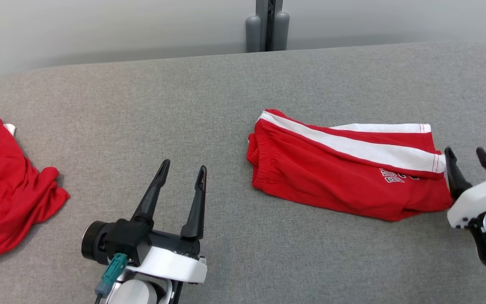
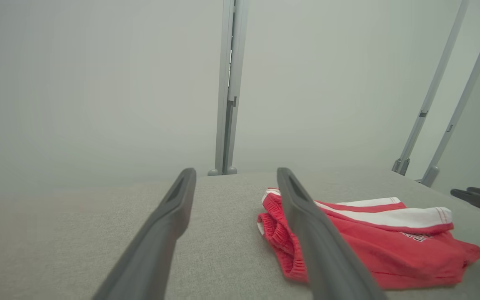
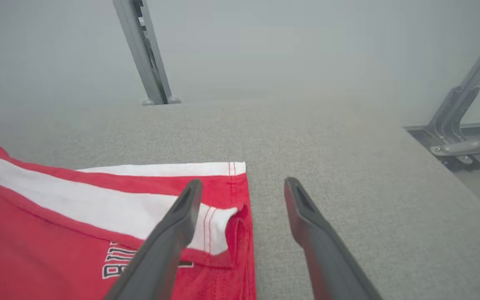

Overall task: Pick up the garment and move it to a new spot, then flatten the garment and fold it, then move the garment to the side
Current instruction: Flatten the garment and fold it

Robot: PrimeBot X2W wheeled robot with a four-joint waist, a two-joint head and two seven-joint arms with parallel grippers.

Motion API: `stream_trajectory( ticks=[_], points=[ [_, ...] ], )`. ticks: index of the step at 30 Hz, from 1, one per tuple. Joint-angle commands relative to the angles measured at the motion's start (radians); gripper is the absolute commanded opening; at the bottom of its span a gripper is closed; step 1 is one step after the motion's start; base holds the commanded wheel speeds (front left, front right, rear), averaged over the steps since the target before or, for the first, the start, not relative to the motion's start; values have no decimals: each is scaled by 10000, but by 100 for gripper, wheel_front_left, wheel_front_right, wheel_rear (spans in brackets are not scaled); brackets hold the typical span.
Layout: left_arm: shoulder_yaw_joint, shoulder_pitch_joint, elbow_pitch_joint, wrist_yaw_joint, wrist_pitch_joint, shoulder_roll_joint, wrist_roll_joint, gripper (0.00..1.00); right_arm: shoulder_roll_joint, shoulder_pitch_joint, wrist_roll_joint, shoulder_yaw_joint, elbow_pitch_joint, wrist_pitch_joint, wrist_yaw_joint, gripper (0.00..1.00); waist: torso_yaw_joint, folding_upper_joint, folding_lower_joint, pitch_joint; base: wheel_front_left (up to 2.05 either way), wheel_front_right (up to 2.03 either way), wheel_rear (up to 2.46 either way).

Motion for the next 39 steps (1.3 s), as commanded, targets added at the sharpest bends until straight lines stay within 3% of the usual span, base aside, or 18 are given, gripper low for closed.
stream_trajectory(
  ticks=[1, 10, 17, 25, 33, 34, 35, 36, 39],
  points=[
    [105, 41, 34, 77, -11, 37, -46, 100, 46, -4, -565, -365, -374, -55, 1, 100, -30, -1, 0, -59, 0, 0, 0],
    [324, 24, 110, 144, -11, 36, -284, 100, 1575, 1618, -3713, -2019, -3640, -58, 1, 100, -80, -1, 0, -488, 0, 0, 0],
    [158, 186, 299, -9, -11, 37, -433, 100, 2480, 3065, -4718, -2269, -5165, -57, 0, 100, -106, -1, 0, -760, 0, 0, 0],
    [-12, 349, 497, 26, -11, 37, -627, 100, 2943, 4382, -4846, -2721, -5533, -57, 1, 100, -78, -1, 0, -983, 0, 0, 0],
    [-115, 207, 538, 51, -11, 37, -694, 100, 2867, 4144, -4825, -3155, -5269, -58, 0, 100, 23, -1, 0, -854, 0, 0, 0],
    [-122, 170, 533, 53, -11, 37, -697, 100, 2841, 4053, -4776, -3211, -5164, -58, 0, 67, 43, -1, 0, -817, 0, 0, 0],
    [-132, 131, 527, 50, -11, 37, -694, 100, 2775, 3949, -4746, -3240, -4944, -58, 0, 6, 70, -1, 0, -770, 0, 0, 0],
    [-142, 88, 520, 50, -11, 37, -700, 100, 2688, 3820, -4744, -3294, -4742, -58, 1, 0, 99, -1, 0, -714, 0, 0, 0],
    [-207, -42, 498, 48, -11, 37, -718, 100, 2459, 3273, -4650, -3476, -3859, -58, 0, 0, 189, -1, 0, -532, 0, 0, 0]
  ],
)
